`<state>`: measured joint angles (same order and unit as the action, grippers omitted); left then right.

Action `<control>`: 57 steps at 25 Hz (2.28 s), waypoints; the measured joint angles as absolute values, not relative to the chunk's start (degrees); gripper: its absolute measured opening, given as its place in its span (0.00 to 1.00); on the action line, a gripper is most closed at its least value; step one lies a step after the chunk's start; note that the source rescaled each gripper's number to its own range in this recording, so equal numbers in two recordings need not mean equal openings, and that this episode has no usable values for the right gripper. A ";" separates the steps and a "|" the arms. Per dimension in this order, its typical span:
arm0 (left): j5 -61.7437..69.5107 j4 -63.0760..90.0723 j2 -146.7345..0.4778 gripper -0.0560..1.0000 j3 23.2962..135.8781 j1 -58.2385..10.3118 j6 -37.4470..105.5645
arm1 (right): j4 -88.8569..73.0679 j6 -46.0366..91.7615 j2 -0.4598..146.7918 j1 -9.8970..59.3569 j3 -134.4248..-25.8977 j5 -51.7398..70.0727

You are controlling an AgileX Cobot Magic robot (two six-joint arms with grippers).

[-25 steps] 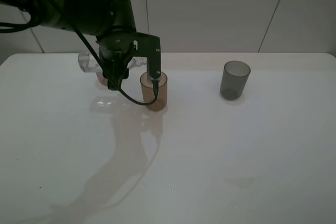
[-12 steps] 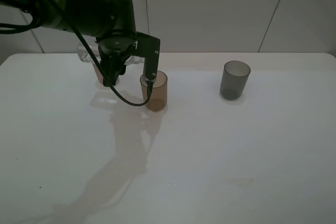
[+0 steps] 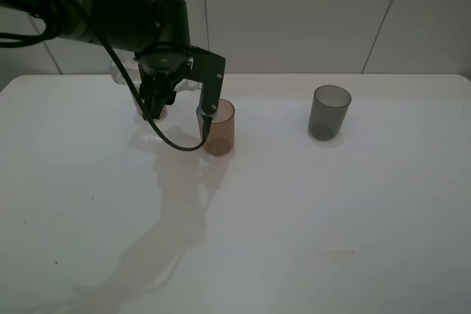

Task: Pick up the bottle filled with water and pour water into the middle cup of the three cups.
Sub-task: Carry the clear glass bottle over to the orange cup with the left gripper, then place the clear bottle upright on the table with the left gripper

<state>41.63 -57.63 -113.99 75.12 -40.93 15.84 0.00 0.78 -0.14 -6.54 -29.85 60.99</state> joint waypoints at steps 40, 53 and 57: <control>41.01 -63.97 -113.99 0.06 75.12 -41.89 23.59 | 0.00 0.78 -0.14 -6.54 -29.85 60.99; 41.01 -66.65 -113.99 0.06 75.12 -41.21 23.71 | 0.00 0.78 -0.14 -6.54 -29.85 60.99; 40.90 -67.55 -113.99 0.06 75.12 -40.94 23.71 | 0.00 0.78 -0.14 -6.54 -29.85 60.99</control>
